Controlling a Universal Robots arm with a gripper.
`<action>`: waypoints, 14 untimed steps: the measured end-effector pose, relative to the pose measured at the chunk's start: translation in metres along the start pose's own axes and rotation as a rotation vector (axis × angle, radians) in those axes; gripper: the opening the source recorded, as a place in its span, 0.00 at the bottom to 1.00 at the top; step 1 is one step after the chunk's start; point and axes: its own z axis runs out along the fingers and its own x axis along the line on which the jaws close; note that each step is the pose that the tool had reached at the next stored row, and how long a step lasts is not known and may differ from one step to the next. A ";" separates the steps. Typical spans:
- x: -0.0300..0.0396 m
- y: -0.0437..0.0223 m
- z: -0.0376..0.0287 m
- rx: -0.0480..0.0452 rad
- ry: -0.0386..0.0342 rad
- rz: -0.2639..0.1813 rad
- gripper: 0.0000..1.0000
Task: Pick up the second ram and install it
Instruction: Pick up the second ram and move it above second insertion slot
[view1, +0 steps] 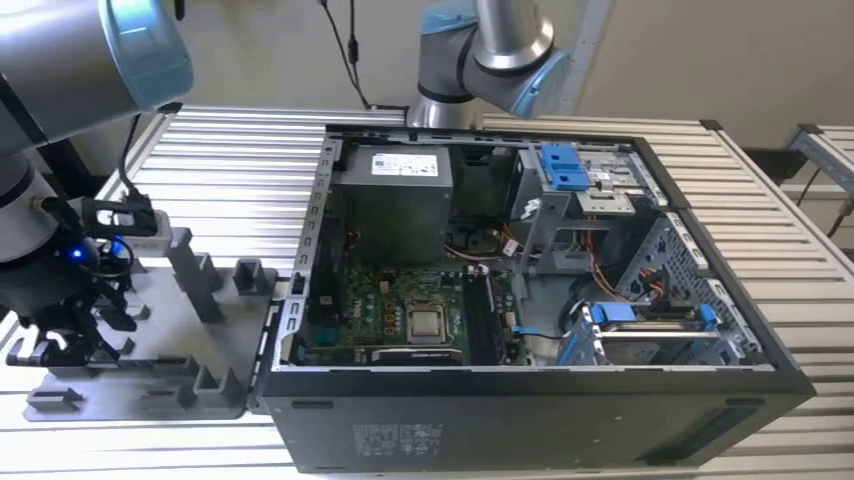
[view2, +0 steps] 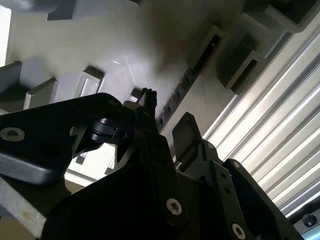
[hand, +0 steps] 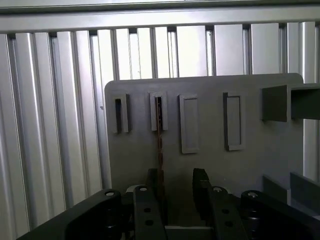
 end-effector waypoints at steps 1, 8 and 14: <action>0.0001 0.0000 0.0007 -0.0001 0.0001 0.000 0.42; 0.0022 -0.0003 0.0042 -0.0019 0.0002 0.000 0.42; 0.0036 -0.0004 0.0059 -0.0037 0.0003 0.000 0.42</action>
